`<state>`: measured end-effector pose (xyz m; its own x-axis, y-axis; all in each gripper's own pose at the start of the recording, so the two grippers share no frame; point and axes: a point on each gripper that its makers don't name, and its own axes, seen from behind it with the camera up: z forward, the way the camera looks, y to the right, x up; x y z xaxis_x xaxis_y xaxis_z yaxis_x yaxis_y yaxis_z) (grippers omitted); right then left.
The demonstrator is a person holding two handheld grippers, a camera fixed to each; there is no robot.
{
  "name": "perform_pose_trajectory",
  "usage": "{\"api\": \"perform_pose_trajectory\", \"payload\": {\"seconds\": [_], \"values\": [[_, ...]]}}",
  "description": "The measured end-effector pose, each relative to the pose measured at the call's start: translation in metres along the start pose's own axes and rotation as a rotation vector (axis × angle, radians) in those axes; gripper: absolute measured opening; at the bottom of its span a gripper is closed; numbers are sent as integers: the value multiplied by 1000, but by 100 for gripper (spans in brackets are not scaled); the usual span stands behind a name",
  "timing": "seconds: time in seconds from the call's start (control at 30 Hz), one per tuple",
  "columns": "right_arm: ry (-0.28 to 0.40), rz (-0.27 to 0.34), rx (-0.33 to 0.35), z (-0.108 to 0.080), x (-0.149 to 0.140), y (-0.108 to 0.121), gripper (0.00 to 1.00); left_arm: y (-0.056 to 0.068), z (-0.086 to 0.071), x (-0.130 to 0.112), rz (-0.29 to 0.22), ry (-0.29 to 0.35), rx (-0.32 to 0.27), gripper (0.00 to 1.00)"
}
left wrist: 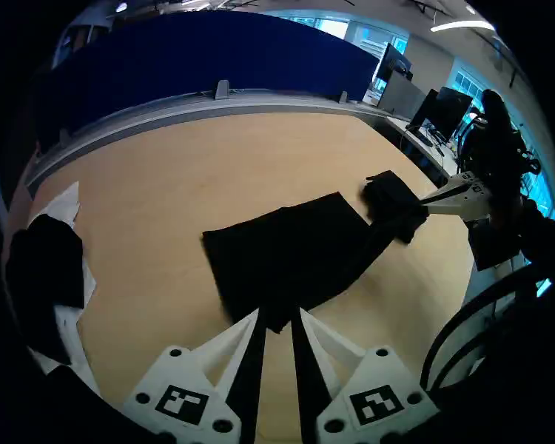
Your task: Fold towel
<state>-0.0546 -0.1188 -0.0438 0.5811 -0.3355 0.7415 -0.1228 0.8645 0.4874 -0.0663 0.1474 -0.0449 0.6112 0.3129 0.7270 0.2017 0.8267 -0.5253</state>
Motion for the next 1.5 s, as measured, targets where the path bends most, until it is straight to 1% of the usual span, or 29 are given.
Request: {"api": "perform_pose_trajectory", "payload": {"seconds": [0.1,0.3,0.5,0.7,1.0,1.1,1.3,1.5], "values": [[-18,17,8,7,3,5,2,-9,11,4,1,-8,4,23],[-27,41,18,17,17,14,3,-23,27,15,7,-4,19,23],[-58,32,6,32,25,27,3,-31,39,29,-8,2,26,23],[-84,22,-5,47,27,37,4,-32,46,38,-32,8,24,23],[-106,47,-9,67,20,44,4,-36,59,43,-60,-27,30,23],[-111,53,-12,71,16,44,4,-36,64,48,-61,-28,24,23],[-120,59,-23,75,9,48,4,-41,77,55,-53,-57,23,23],[-114,78,-29,82,7,51,5,-45,96,61,-75,-81,10,23]]}}
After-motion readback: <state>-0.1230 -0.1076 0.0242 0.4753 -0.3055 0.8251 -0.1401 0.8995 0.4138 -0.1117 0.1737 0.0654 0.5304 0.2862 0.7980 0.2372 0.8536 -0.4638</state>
